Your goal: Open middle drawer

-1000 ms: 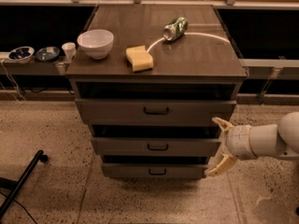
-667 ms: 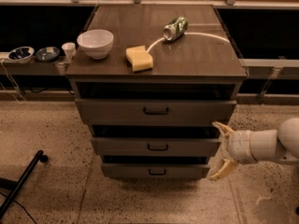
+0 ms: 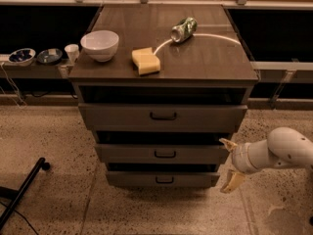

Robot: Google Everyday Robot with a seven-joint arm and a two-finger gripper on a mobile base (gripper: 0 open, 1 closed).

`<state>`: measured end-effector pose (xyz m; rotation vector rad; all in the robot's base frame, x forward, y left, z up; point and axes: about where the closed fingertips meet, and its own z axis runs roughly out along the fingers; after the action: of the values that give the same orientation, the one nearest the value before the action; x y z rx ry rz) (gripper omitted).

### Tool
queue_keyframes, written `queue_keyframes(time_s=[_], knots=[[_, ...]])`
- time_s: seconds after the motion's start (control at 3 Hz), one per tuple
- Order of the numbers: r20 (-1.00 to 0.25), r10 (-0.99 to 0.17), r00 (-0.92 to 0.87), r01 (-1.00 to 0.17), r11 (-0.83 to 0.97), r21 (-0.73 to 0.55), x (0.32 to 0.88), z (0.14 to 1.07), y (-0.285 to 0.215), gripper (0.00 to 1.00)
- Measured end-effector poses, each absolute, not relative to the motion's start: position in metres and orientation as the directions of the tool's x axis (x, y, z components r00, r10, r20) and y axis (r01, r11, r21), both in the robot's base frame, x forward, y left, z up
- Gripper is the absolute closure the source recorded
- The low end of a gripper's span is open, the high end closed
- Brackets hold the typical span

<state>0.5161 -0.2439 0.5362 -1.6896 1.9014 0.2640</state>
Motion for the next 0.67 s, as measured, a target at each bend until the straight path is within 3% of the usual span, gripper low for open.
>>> queue_keyframes(time_s=[0.67], knots=[[-0.523, -0.852, 0.037, -0.969, 0.097, -0.226, 0.5153, 0.5086, -0.2563, 0.0]])
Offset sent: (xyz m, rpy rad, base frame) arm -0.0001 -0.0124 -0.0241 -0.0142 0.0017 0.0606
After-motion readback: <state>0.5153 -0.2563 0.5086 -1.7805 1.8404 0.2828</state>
